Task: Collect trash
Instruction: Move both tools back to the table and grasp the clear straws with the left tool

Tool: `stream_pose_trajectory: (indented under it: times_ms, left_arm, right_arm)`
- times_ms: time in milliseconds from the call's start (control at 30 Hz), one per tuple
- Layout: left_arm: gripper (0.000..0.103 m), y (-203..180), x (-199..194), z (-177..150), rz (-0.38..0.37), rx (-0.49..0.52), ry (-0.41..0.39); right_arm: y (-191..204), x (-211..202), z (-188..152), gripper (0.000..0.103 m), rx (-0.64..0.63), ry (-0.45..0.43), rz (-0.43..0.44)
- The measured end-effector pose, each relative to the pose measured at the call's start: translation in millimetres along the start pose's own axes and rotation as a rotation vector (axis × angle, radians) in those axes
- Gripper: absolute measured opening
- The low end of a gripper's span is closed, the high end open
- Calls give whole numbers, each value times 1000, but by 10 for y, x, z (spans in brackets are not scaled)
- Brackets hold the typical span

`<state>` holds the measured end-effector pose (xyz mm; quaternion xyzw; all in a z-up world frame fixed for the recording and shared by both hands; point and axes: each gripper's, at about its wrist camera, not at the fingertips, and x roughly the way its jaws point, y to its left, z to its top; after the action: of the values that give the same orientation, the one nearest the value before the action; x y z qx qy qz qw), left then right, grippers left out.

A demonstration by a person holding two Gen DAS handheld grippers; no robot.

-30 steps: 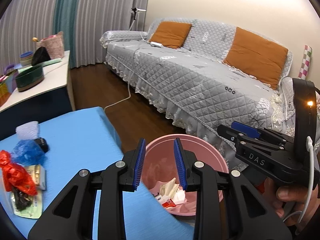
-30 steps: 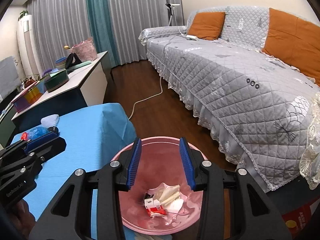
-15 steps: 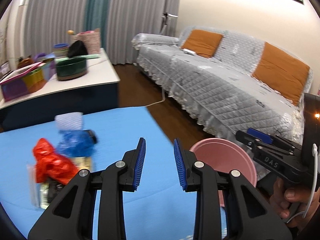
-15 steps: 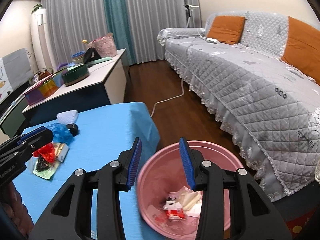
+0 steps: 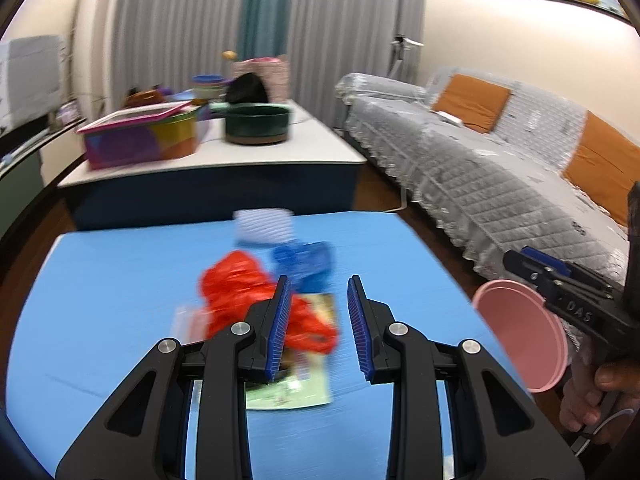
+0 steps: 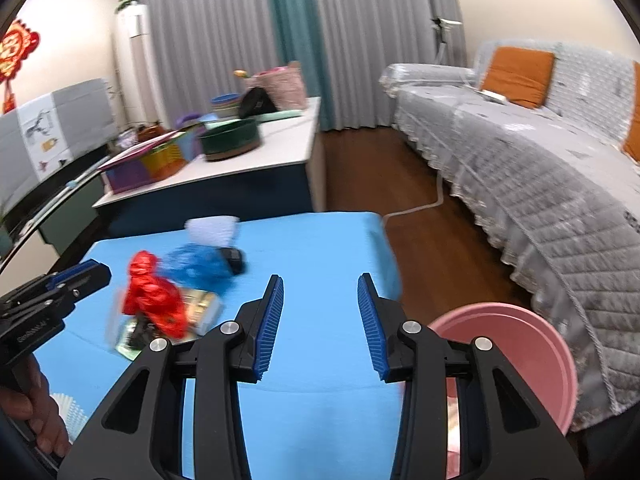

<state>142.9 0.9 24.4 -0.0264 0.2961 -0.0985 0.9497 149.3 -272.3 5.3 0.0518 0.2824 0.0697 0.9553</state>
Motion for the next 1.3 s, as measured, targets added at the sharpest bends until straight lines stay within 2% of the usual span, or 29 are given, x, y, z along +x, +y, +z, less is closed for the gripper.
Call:
stream_pose_trajectory:
  times_ms: [233,433,867,1000,1133,1300]
  left_arm:
    - [29,567,-29,-117,92,-87,38]
    - [29,839,53,-258,128,-124,87]
    - [30,897,345,-384,116,-135,180]
    - [37,872,434,-394,105,-130,202]
    - [37,828,481,-412,112,-117,219]
    - [37,838,539,-437,122,-114,240]
  right_arm:
    - [577,196,27,39,-71,7,103]
    - [910,360,-34,39,-127,32,167]
    - [1215,713,-187,39,-166,87,231]
    - [1283,820,-194,40,-172,113,260]
    - [1362,933,-198,45,-187,139,282]
    - [1423,1038,-199,45,-191,165,299]
